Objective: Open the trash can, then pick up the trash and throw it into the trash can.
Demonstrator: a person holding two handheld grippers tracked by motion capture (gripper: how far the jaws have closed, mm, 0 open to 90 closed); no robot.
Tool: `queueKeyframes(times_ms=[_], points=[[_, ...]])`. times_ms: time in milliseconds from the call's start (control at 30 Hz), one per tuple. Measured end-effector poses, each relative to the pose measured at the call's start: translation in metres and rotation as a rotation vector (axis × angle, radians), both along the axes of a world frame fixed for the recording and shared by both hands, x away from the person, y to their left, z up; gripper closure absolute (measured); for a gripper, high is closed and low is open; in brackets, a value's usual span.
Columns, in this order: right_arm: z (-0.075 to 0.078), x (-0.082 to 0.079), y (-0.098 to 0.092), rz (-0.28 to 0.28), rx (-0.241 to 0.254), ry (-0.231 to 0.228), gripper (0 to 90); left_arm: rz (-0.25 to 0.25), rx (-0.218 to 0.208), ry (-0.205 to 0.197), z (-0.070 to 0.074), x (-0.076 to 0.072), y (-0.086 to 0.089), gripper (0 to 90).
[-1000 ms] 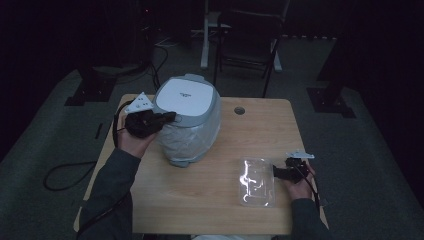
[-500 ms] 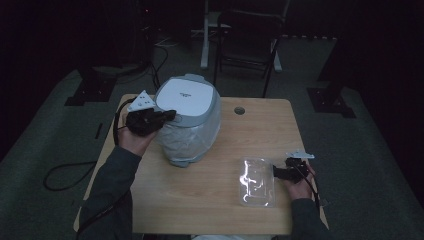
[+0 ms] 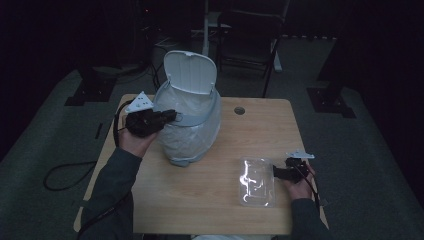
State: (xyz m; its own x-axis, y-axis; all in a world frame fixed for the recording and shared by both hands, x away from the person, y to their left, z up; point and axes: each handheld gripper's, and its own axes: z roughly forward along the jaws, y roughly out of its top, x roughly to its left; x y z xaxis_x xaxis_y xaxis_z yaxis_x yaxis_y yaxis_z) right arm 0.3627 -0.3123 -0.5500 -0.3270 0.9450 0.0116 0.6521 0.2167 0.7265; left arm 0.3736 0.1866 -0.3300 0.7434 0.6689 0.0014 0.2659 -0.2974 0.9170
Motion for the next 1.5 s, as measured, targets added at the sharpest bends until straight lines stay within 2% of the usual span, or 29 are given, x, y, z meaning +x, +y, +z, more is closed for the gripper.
queueKeyframes(times_ms=[167,367,467,600,667,900,1033,1067,1100,1133,1167,1200,1267,1300,1333,1400,1433,1500], points=[[0.000,0.000,0.000,0.000,0.000,0.000,14.4,-0.012,-0.023,-0.012,-0.005,-0.013,0.001,63.9],[0.000,-0.001,0.000,-0.004,0.002,0.001,14.4,-0.054,-0.059,-0.018,-0.013,-0.029,0.006,56.4],[0.000,-0.002,0.000,-0.002,-0.001,0.001,14.4,-0.061,-0.050,-0.021,-0.018,-0.038,0.007,53.7],[0.000,-0.002,0.000,-0.005,-0.001,0.000,14.4,-0.060,-0.040,-0.013,-0.024,-0.040,0.008,52.8],[0.000,-0.003,0.000,-0.008,0.000,0.000,14.4,-0.071,-0.059,0.007,-0.039,-0.043,0.012,52.7],[0.000,-0.004,-0.001,-0.007,-0.001,-0.001,14.4,-0.095,-0.052,0.026,-0.054,-0.050,0.014,50.4],[0.000,-0.004,0.000,-0.011,0.000,0.000,14.4,-0.093,-0.043,0.051,-0.077,-0.057,0.015,49.0],[0.000,-0.004,0.000,-0.011,0.000,0.000,14.4,-0.093,-0.043,0.051,-0.077,-0.057,0.015,48.9],[0.000,-0.005,0.000,-0.014,0.000,0.001,14.8,-0.089,-0.053,0.065,-0.089,-0.058,0.016,48.9],[0.001,-0.006,0.000,-0.015,0.000,0.003,17.2,-0.085,-0.046,0.067,-0.095,-0.058,0.016,48.9],[0.002,-0.006,-0.001,-0.011,-0.002,0.004,21.1,-0.085,-0.046,0.067,-0.095,-0.058,0.016,48.8],[0.003,-0.007,-0.002,-0.010,-0.002,0.010,25.7,-0.074,-0.035,0.077,-0.107,-0.061,0.016,48.7],[0.006,-0.009,-0.004,-0.010,-0.003,0.019,36.2,-0.070,-0.035,0.089,-0.120,-0.063,0.017,48.7],[0.006,-0.009,-0.004,-0.010,-0.003,0.019,36.2,-0.070,-0.035,0.089,-0.120,-0.063,0.017,48.7],[0.008,-0.011,-0.006,-0.007,0.001,0.028,43.5,-0.070,-0.032,0.112,-0.134,-0.063,0.017,48.7],[0.009,-0.012,-0.007,-0.003,0.005,0.032,43.5,-0.070,-0.032,0.112,-0.134,-0.063,0.017,48.7],[0.012,-0.014,-0.006,0.003,0.012,0.030,47.6,-0.057,-0.016,0.144,-0.151,-0.062,0.017,48.7],[0.016,-0.017,-0.006,0.009,0.016,0.021,47.9,-0.047,-0.008,0.160,-0.161,-0.061,0.017,48.7]])
